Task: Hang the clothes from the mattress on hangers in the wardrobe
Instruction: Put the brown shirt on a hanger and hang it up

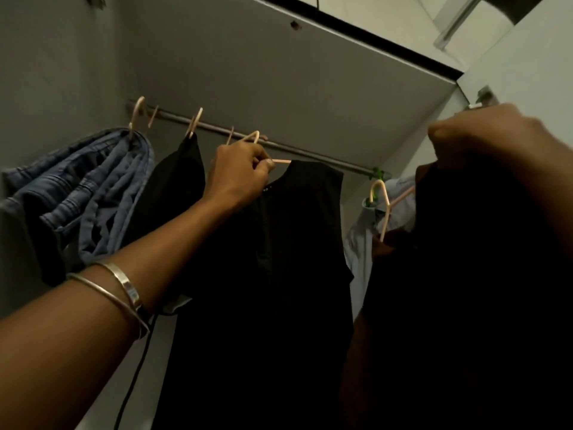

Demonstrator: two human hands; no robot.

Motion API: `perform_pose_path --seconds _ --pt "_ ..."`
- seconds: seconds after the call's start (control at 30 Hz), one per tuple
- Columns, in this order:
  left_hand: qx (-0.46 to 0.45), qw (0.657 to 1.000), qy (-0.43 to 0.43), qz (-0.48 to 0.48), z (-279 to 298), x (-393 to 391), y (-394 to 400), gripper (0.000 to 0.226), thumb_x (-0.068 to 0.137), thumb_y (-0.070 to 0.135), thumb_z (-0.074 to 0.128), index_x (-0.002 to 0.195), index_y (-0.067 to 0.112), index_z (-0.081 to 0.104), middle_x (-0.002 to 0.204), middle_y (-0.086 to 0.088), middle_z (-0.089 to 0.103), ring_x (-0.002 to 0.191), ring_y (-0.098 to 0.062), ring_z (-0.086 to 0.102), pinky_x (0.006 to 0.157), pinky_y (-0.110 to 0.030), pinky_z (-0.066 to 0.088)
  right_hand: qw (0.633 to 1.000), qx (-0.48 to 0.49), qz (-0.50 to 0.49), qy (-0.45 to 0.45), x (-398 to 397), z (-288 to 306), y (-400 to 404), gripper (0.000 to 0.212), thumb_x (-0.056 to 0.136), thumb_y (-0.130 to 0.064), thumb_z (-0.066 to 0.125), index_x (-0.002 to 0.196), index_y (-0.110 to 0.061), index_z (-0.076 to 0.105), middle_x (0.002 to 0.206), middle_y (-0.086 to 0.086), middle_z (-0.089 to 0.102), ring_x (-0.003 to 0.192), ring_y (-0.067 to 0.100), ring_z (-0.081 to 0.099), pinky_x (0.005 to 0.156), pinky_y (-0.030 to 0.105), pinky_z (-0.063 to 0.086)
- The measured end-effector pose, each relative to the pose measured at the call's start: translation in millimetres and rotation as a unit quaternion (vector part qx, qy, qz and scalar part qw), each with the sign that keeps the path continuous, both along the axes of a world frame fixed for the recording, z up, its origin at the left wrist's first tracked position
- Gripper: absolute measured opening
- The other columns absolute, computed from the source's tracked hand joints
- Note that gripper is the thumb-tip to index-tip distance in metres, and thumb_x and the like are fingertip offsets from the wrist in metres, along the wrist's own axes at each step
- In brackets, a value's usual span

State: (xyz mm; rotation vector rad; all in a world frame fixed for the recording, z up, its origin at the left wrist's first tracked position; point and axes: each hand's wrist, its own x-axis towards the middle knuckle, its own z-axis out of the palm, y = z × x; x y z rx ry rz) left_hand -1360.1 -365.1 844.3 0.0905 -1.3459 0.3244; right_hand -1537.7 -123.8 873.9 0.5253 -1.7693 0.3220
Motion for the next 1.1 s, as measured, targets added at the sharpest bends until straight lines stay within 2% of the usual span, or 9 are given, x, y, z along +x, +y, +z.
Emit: perform_pose_path --seconds 0.13,0.23,0.37,0.47,0.6,0.73,0.87,0.97,1.1 --pt "0.001 1.0 0.01 -0.003 0.0 -11.6 -5.7 0.018 0.089 0.025 0.061 0.09 0.011 0.073 0.073 -0.003 0.067 0.066 -0.013 0.061 0.061 -0.022 0.043 0.999 -0.023 0.015 0.02 -5.5 -12.8 -5.3 0.016 0.082 -0.02 0.063 0.075 -0.016 0.049 0.091 0.011 0.061 0.084 0.032 0.06 0.069 0.034 0.043" --pt "-0.002 1.0 0.013 -0.016 4.0 -16.4 -3.5 0.02 0.089 0.026 0.061 0.09 0.01 0.074 0.076 -0.004 0.068 0.072 -0.016 0.063 0.071 -0.029 0.049 0.995 -0.037 -0.035 0.08 -7.1 -13.5 -15.5 0.008 0.089 -0.018 0.054 0.085 -0.012 0.053 0.1 0.015 0.064 0.092 0.034 0.062 0.067 0.035 0.04" --pt "-0.018 0.999 0.012 -0.024 8.4 -19.3 2.8 0.02 0.089 0.022 0.06 0.093 0.007 0.073 0.082 -0.007 0.069 0.076 -0.017 0.063 0.079 -0.033 0.053 0.995 -0.049 -0.012 0.082 -8.3 -5.7 -28.2 0.02 0.092 -0.026 0.054 0.089 -0.007 0.057 0.085 0.013 0.057 0.09 0.035 0.062 0.063 0.033 0.037" --pt "-0.027 1.0 0.013 -0.007 14.8 -20.6 5.5 0.019 0.09 0.02 0.059 0.095 0.007 0.072 0.081 -0.003 0.067 0.072 -0.012 0.058 0.073 -0.027 0.049 0.993 -0.056 0.004 0.1 -10.9 7.8 -38.7 0.015 0.091 -0.02 0.054 0.091 -0.008 0.061 0.092 0.014 0.063 0.092 0.035 0.063 0.062 0.032 0.037" --pt "-0.008 1.0 0.001 0.011 32.6 -16.7 3.8 0.017 0.091 0.016 0.058 0.098 0.008 0.072 0.084 -0.007 0.069 0.071 -0.01 0.058 0.068 -0.022 0.044 0.992 -0.033 -0.015 0.125 -17.6 30.8 -67.1 0.019 0.093 -0.027 0.058 0.089 -0.011 0.066 0.071 0.004 0.054 0.07 0.028 0.058 0.054 0.026 0.034" --pt "0.0 0.999 -0.009 0.034 47.6 -12.4 -0.1 0.016 0.091 0.015 0.059 0.098 0.008 0.071 0.087 -0.008 0.07 0.073 -0.011 0.06 0.067 -0.02 0.041 0.982 -0.017 -0.058 0.178 -30.6 45.6 -69.6 0.014 0.091 -0.026 0.061 0.09 -0.016 0.072 0.083 0.002 0.067 0.08 0.027 0.067 0.061 0.028 0.037" --pt "-0.001 0.999 0.002 0.041 62.9 -11.6 -6.7 0.016 0.091 0.014 0.059 0.098 0.007 0.071 0.088 -0.01 0.07 0.078 -0.018 0.063 0.072 -0.026 0.047 0.99 -0.025 -0.04 0.135 -35.0 63.3 -82.6 0.019 0.092 -0.03 0.061 0.095 -0.014 0.069 0.068 0.002 0.05 0.07 0.028 0.057 0.061 0.029 0.039" --pt "-0.008 0.999 0.005 0.04 80.7 -10.4 -10.1 0.016 0.091 0.01 0.057 0.096 0.006 0.071 0.089 -0.009 0.07 0.072 -0.015 0.06 0.07 -0.025 0.048 0.993 -0.027 0.009 0.115 -31.6 82.4 -105.8 0.019 0.094 -0.027 0.058 0.103 -0.014 0.068 0.086 0.005 0.061 0.084 0.031 0.062 0.065 0.031 0.041" --pt "-0.014 0.999 -0.004 0.03 109.2 -6.2 -5.9 0.015 0.09 0.014 0.058 0.092 0.01 0.072 0.081 -0.009 0.071 0.066 -0.022 0.066 0.07 -0.039 0.059 0.992 -0.038 0.069 0.095 -14.2 112.1 -136.3 0.022 0.094 -0.02 0.055 0.11 -0.009 0.065 0.111 0.013 0.063 0.105 0.037 0.06 0.072 0.035 0.041"
